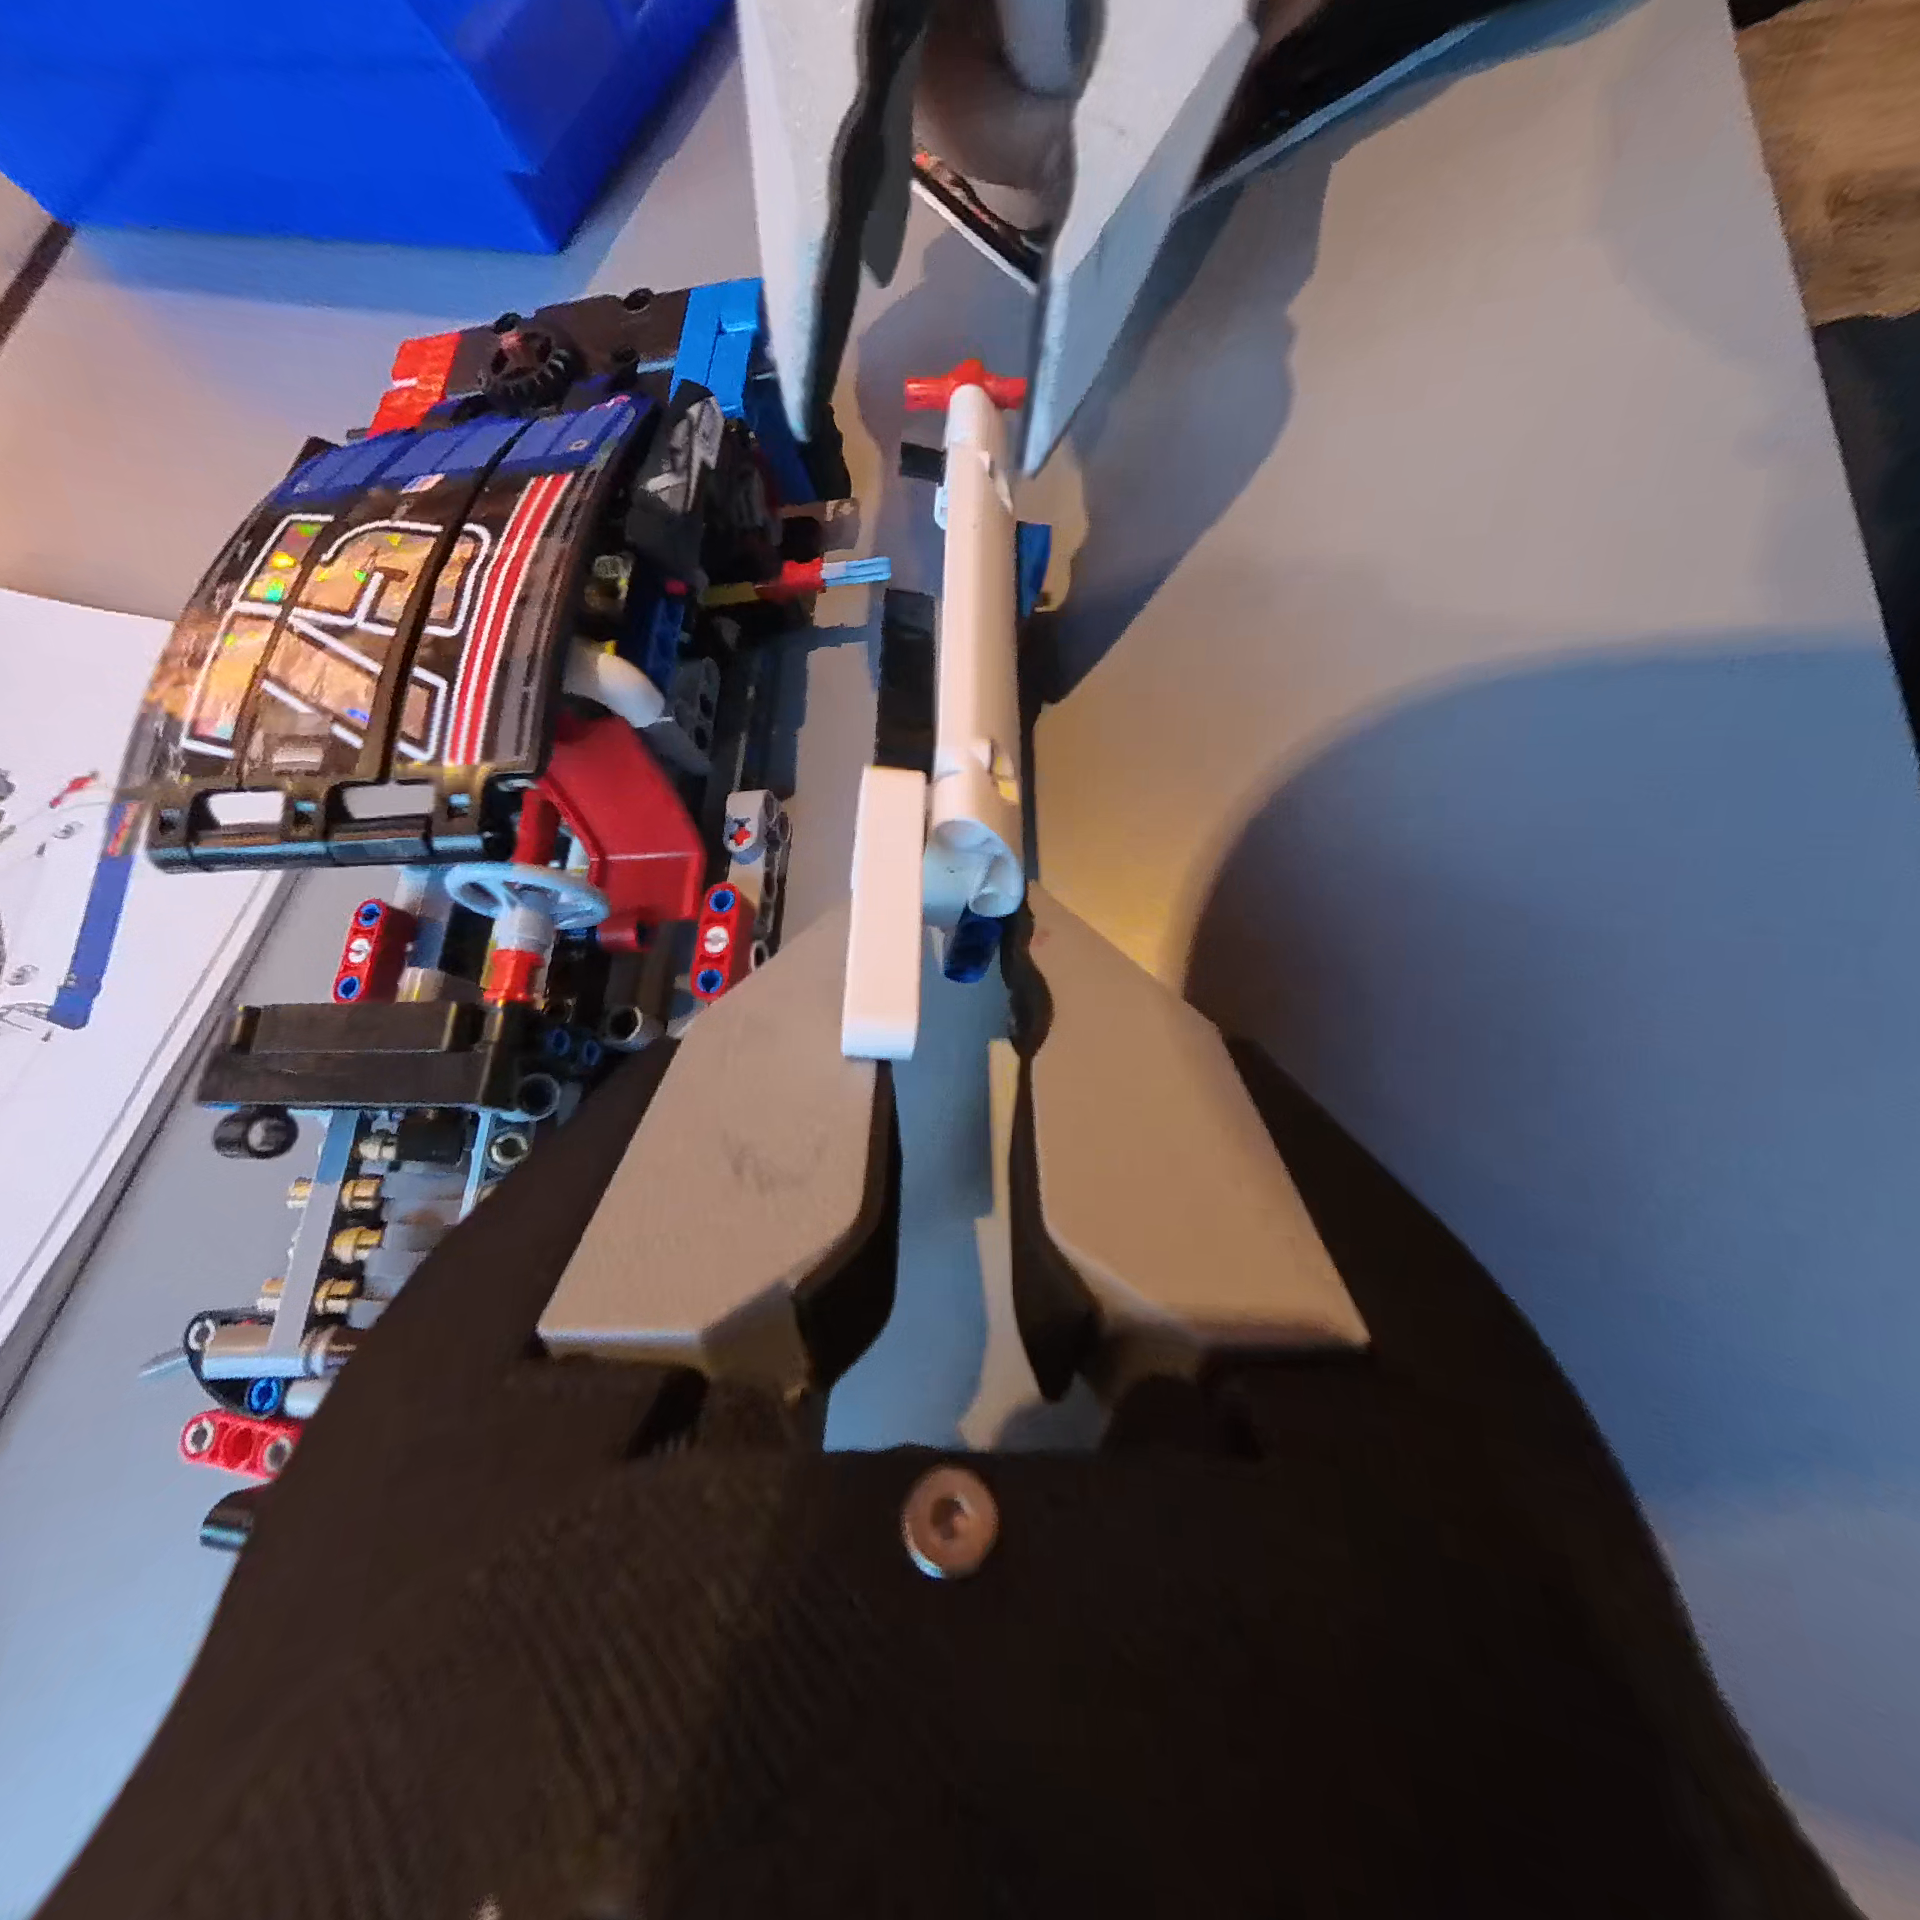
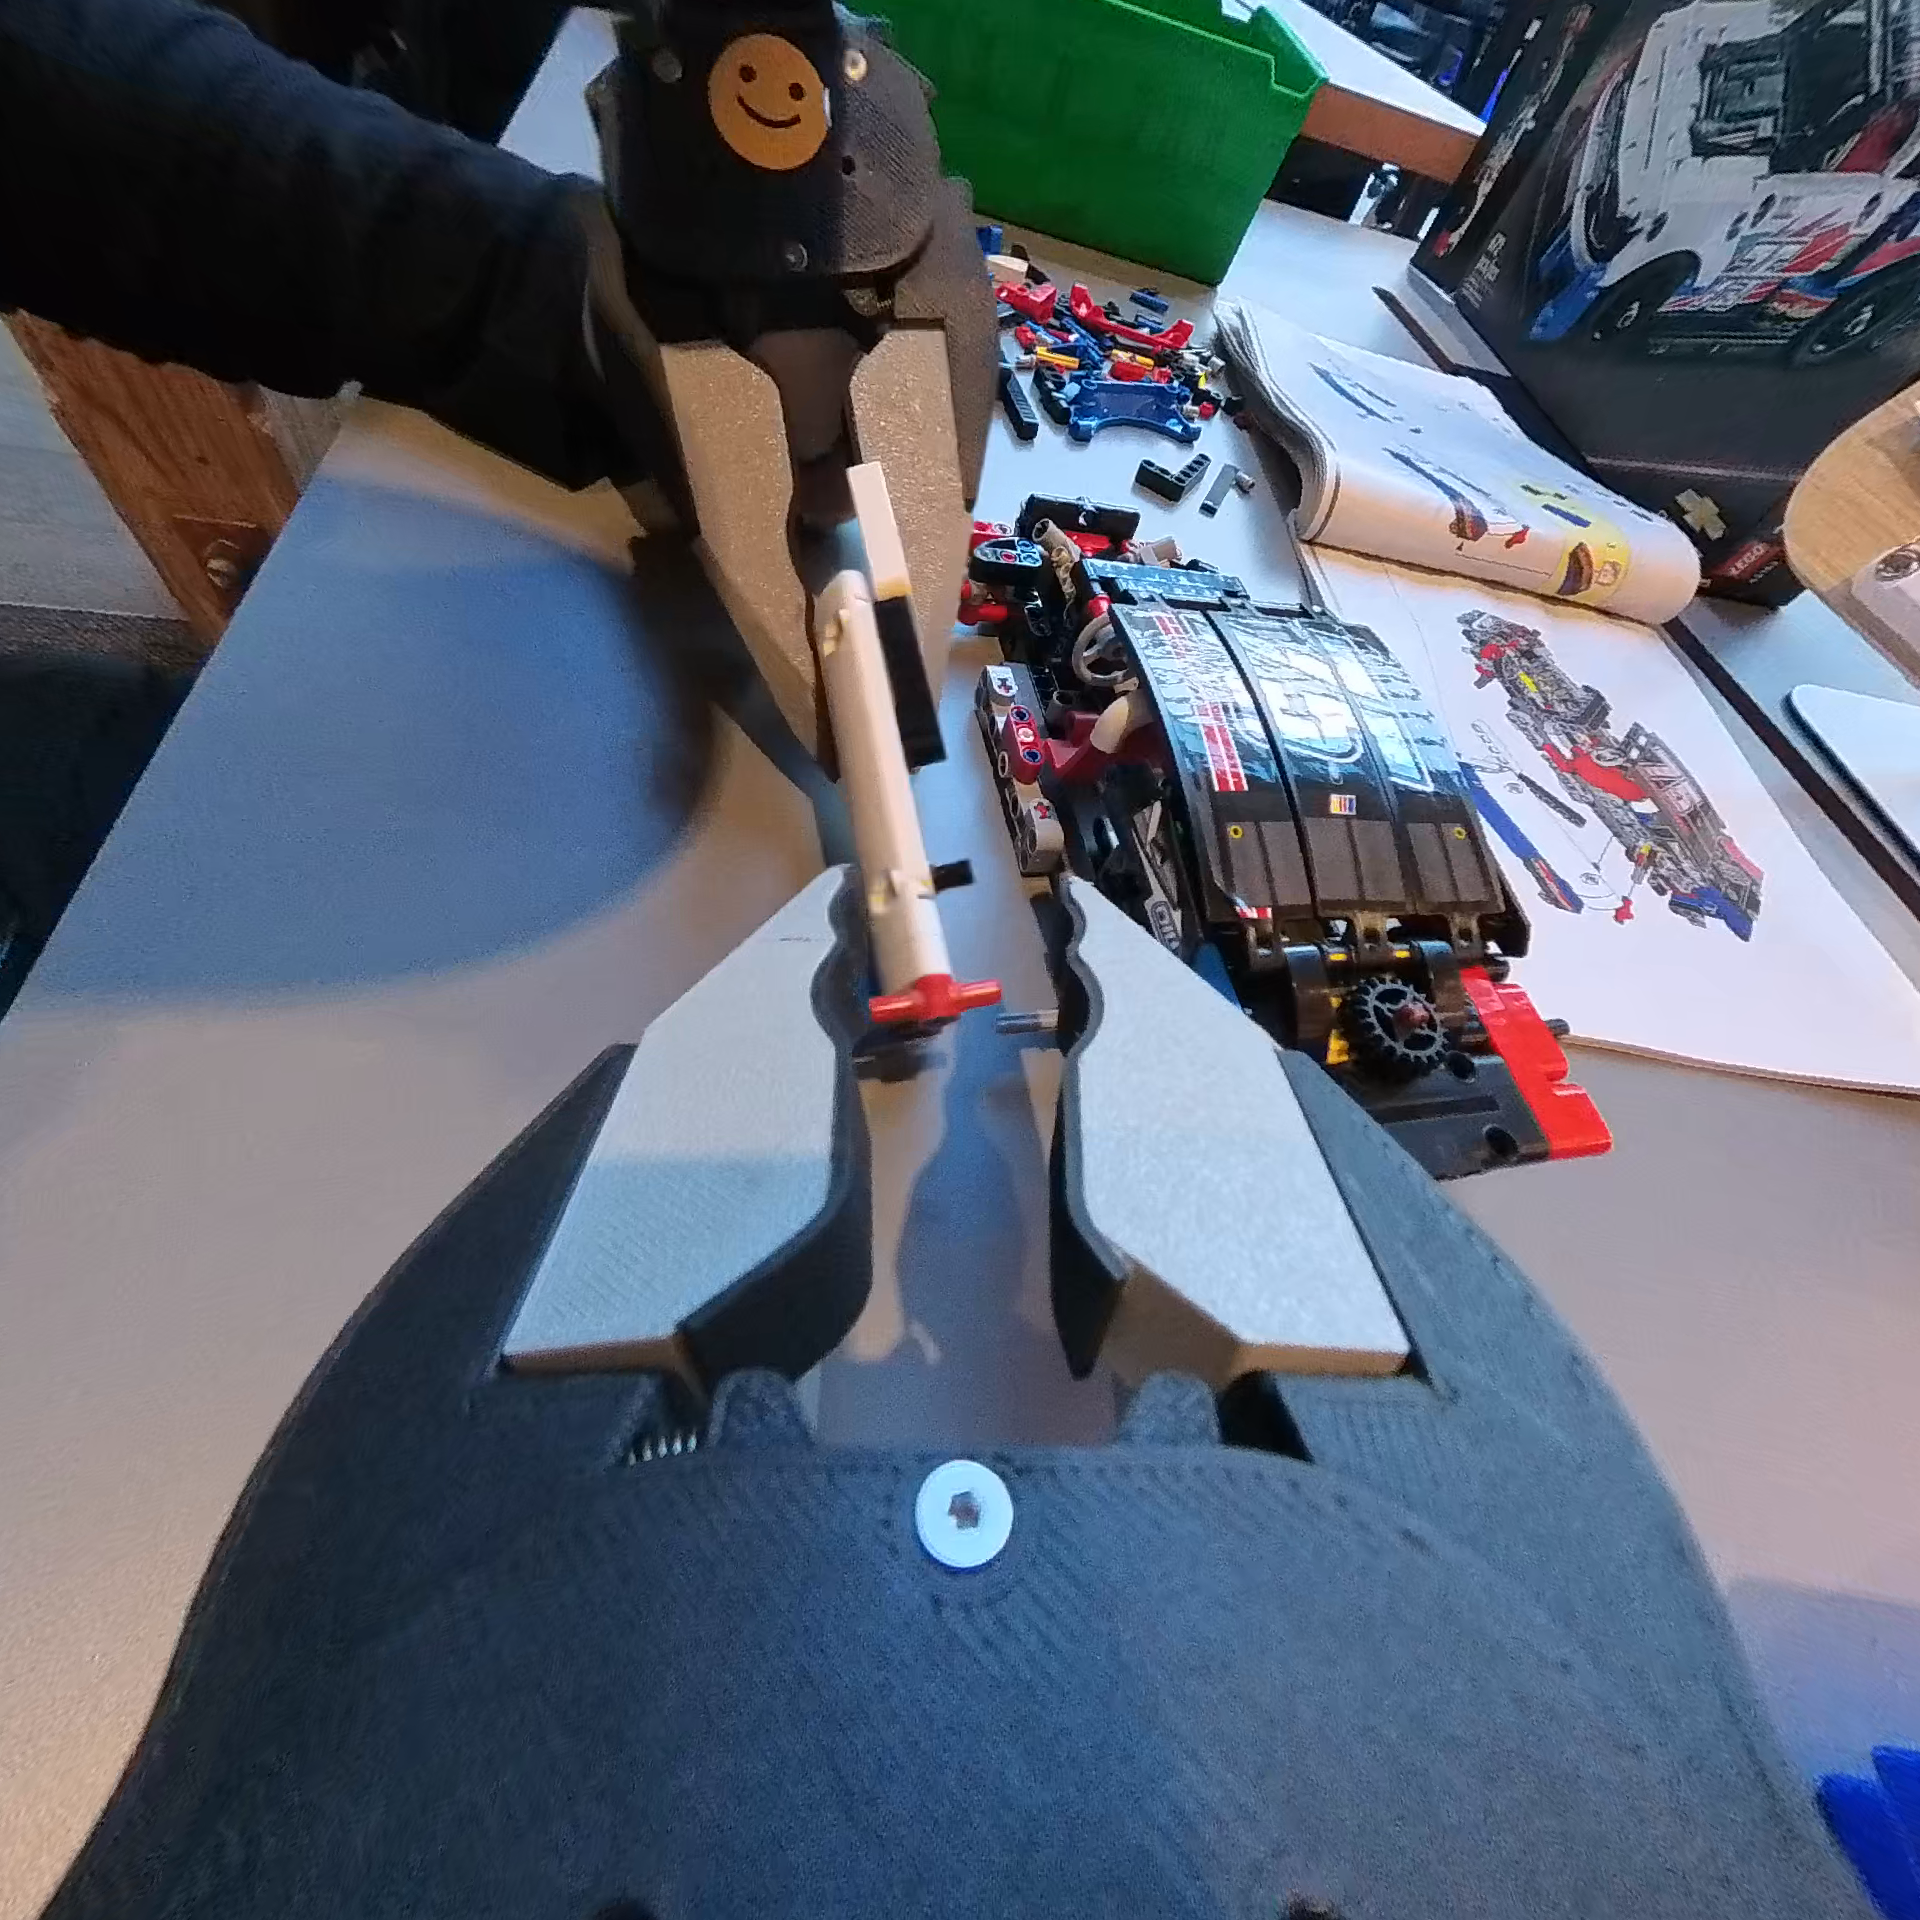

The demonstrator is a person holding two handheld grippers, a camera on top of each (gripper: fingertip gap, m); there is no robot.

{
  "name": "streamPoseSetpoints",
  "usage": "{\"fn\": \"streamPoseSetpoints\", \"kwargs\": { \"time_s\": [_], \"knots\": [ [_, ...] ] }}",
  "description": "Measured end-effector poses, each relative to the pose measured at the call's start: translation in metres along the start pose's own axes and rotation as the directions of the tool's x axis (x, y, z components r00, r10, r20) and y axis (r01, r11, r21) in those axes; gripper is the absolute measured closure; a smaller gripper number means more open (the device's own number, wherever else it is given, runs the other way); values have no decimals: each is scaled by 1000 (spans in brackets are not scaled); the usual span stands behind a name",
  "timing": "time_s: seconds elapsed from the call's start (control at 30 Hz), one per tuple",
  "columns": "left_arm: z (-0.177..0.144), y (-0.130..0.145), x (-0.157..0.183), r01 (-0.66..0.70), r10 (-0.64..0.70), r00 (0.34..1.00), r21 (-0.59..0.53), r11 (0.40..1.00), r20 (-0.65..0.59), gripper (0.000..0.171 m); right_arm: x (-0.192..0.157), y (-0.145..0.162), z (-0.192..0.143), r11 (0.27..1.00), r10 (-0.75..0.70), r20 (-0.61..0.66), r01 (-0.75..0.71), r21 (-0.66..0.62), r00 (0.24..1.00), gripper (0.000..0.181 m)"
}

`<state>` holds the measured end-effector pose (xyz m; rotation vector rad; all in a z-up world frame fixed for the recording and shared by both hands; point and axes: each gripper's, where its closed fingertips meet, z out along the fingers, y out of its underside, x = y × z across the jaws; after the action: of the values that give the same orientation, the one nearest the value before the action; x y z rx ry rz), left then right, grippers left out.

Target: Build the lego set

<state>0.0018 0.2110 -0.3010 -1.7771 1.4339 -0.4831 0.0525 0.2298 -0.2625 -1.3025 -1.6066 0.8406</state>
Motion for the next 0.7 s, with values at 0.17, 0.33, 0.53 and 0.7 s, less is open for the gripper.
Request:
{"fn": "streamPoseSetpoints", "kwargs": {
  "time_s": [0.17,0.33,0.53,0.7],
  "knots": [
    [0,1,-4,43,-43,999,-4,999,-2,158,-1,0,-1,1000,3,6,-3,0,1000,149],
    [0,1,-5,65,-65,998,-4,998,-11,158,-2,2,1,1000,-1,5,1,-15,1000,149],
    [-2,2,-7,103,-102,994,4,995,-26,158,1,3,1,1000,7,-2,-7,-20,1000,151],
    [-1,3,-7,107,-107,994,-5,994,-30,158,1,4,2,1000,9,-2,-9,-29,1000,152]
  ]
}}
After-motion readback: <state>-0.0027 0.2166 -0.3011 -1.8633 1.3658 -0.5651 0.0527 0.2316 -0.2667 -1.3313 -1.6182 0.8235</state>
